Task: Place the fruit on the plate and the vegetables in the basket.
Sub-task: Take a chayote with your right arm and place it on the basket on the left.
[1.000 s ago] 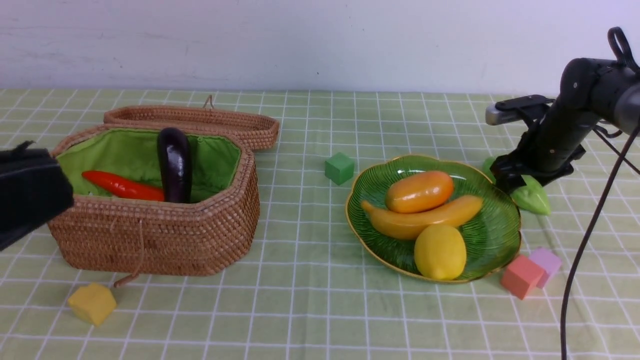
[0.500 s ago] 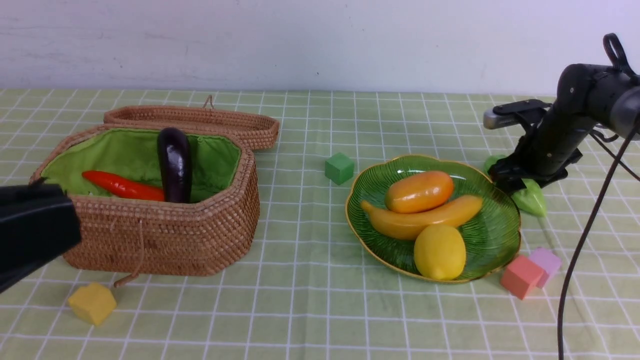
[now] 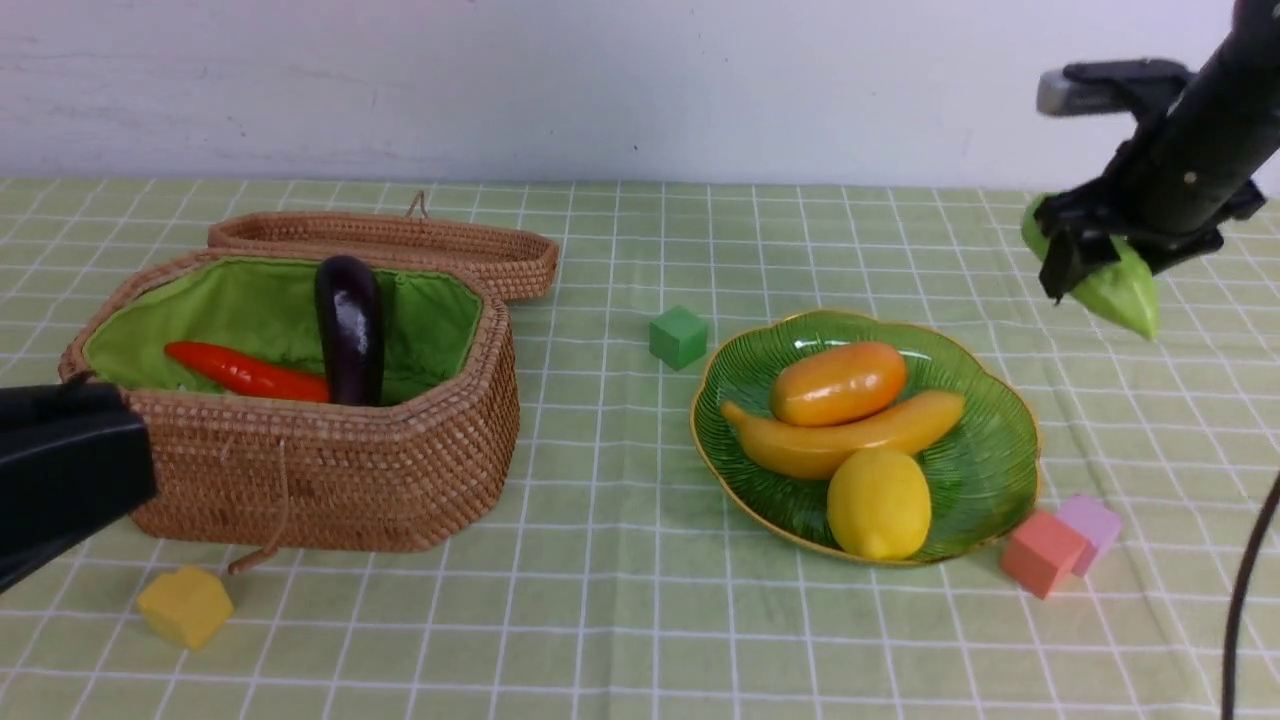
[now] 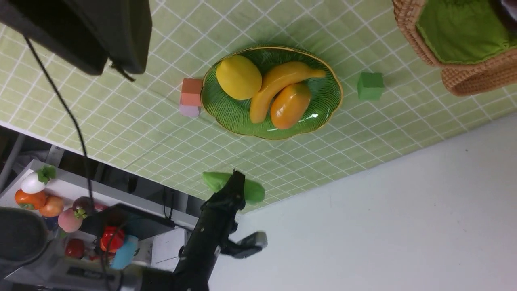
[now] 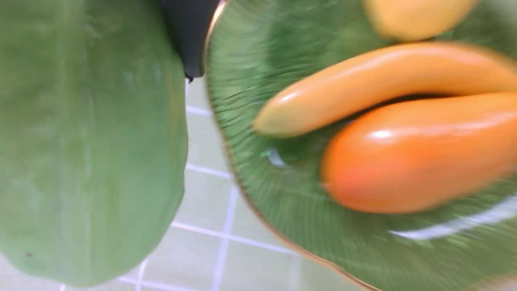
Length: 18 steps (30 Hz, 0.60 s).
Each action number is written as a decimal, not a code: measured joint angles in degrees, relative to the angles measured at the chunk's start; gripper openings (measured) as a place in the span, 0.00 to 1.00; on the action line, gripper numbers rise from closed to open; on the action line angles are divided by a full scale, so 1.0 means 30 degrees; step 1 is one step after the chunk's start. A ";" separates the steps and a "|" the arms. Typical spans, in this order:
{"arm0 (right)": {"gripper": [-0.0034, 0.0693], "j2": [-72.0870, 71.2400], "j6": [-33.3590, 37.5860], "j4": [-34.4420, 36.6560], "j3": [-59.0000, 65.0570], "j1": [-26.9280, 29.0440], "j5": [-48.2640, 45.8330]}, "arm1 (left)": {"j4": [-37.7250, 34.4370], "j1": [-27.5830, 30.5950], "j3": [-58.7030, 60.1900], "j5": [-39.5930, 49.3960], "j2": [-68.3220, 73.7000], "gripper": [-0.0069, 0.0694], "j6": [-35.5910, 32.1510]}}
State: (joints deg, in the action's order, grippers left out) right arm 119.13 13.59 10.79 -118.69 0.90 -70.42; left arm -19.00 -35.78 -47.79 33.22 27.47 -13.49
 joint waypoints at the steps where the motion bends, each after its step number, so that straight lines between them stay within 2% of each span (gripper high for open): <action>1: 0.68 -0.0484 -0.0081 0.0451 -0.0015 -0.0163 -0.0052 | 0.0232 0.0000 0.0000 0.0094 0.0000 0.18 0.0078; 4: 0.68 -0.1808 -0.0381 0.1497 -0.0015 -0.1215 -0.0139 | 0.1765 0.0000 0.0000 0.0474 0.0000 0.18 0.1417; 11: 0.68 -0.3651 -0.0376 0.2778 -0.0087 -0.7375 0.0513 | 0.9832 0.0000 0.0000 0.1448 0.0000 0.18 1.0028; 12: 0.68 -0.3684 -0.0175 0.2931 -0.0111 -0.8483 0.1310 | 1.1991 0.0000 0.0000 0.2029 0.0000 0.18 1.1820; 15: 0.68 -0.3490 0.0147 0.3090 -0.0131 -1.0773 0.3082 | 1.4746 0.0000 0.0000 0.3213 0.0000 0.18 1.4654; 16: 0.68 -0.3158 0.0313 0.3131 -0.0131 -1.2080 0.4808 | 1.6254 0.0000 0.0000 0.4057 0.0000 0.18 1.6318; 18: 0.68 -0.2622 0.0690 0.3207 -0.0131 -1.3710 0.7179 | 1.7661 0.0000 0.0000 0.5049 0.0000 0.18 1.7933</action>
State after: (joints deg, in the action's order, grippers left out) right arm 111.26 15.66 20.42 -119.08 -40.23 -48.88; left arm 33.99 -35.78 -47.79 48.36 27.47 40.31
